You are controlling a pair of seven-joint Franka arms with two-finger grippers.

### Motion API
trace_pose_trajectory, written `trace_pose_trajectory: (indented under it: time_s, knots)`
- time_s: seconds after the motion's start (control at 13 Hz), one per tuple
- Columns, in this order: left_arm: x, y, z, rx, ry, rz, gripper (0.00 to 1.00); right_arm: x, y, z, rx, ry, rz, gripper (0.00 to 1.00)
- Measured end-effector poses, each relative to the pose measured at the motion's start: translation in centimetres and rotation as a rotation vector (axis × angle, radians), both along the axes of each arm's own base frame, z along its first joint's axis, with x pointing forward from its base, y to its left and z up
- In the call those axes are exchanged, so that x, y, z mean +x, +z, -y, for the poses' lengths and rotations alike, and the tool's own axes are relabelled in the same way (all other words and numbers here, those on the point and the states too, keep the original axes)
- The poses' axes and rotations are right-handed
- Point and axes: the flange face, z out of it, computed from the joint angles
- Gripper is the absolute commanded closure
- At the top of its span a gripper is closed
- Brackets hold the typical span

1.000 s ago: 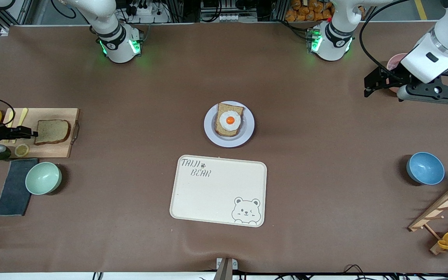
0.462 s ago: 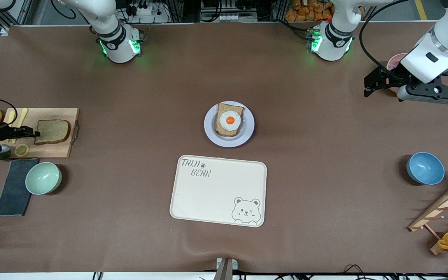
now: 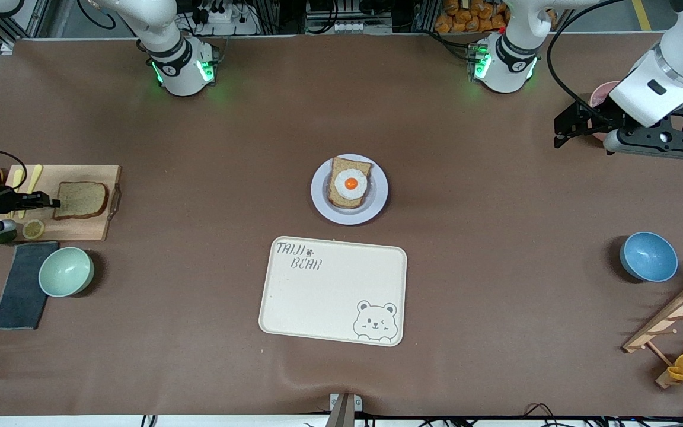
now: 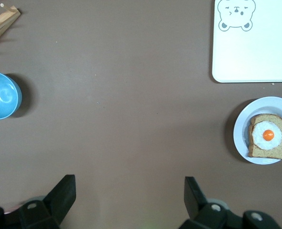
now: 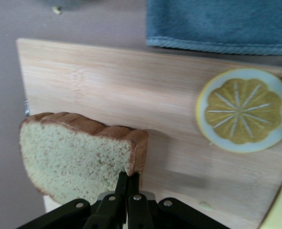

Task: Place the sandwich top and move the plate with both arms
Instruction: 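Grasp the plain bread slice on the cutting board with the right gripper, then lift the bread slice and carry it toward the white plate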

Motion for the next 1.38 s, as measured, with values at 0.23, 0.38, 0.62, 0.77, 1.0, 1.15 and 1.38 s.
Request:
trace_pose_trajectory:
  time_s: [0.23,0.38,0.62,0.77,1.0,1.15,1.38]
  knots:
    - [0.0,0.0,0.0,0.0,0.0,0.0,0.0,1.9,2.8,-1.6,0.047,0.046,-0.048,1.0]
    - [0.0,0.0,0.0,0.0,0.0,-0.001,0.0,3.4,5.2,-3.6,0.082,0.091,-0.094,1.0]
    - [0.0,-0.1,0.0,0.0,0.0,-0.001,0.0,4.8,7.0,-7.7,0.161,0.135,-0.143,1.0]
    - [0.0,-0.1,0.1,0.0,-0.001,-0.001,0.0,6.0,7.7,-11.8,0.225,0.134,-0.17,1.0]
    - [0.0,-0.1,0.1,0.001,-0.002,-0.002,0.0,8.5,9.2,-20.0,0.249,0.167,-0.201,1.0]
    - [0.0,-0.1,0.1,0.001,-0.002,-0.003,0.0,9.1,9.5,-25.1,0.295,0.158,-0.216,1.0]
    - [0.0,-0.2,0.1,0.001,-0.002,-0.003,0.0,8.9,9.2,-31.1,0.373,0.087,-0.257,1.0]
